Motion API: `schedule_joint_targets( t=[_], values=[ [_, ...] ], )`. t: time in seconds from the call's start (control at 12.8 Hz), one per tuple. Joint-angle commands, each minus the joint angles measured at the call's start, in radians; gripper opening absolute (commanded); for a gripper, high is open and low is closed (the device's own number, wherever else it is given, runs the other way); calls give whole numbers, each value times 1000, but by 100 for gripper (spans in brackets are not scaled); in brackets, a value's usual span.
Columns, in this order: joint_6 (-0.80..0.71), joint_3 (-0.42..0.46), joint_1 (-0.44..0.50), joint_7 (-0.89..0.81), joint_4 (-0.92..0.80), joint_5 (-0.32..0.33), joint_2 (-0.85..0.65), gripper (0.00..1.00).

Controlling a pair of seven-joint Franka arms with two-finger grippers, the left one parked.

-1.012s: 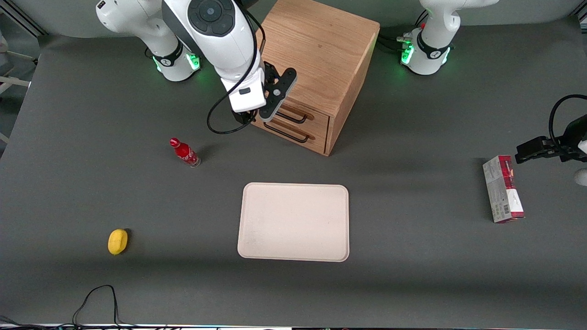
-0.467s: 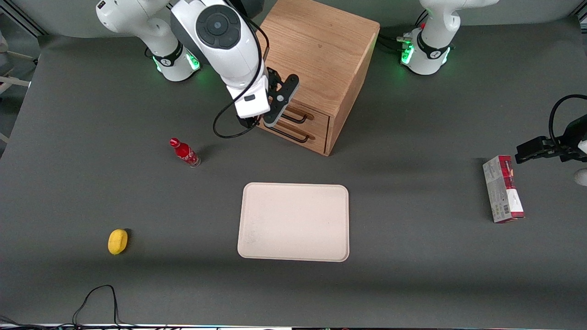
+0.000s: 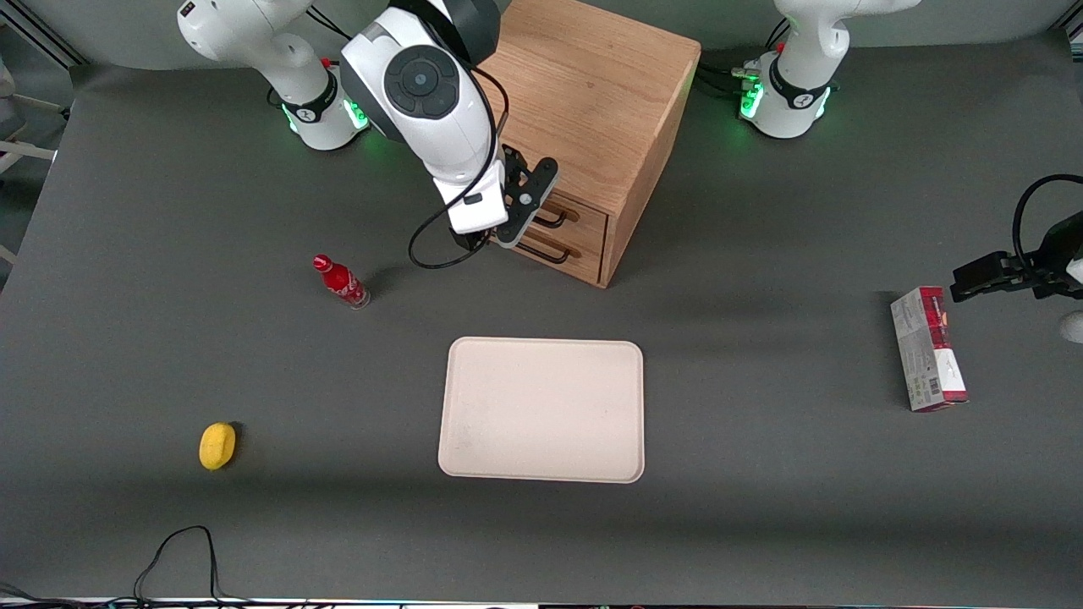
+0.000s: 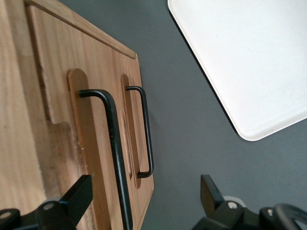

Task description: Open upper drawer

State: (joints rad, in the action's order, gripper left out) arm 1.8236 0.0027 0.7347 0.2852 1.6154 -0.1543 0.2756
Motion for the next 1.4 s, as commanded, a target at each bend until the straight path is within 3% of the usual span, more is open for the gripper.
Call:
schedule_joint_targets(
  t=[0.0, 1.32],
  values=[
    [37, -7, 8, 25, 38, -18, -19, 100],
    [164, -15, 18, 25, 138, -11, -1, 100]
  ],
)
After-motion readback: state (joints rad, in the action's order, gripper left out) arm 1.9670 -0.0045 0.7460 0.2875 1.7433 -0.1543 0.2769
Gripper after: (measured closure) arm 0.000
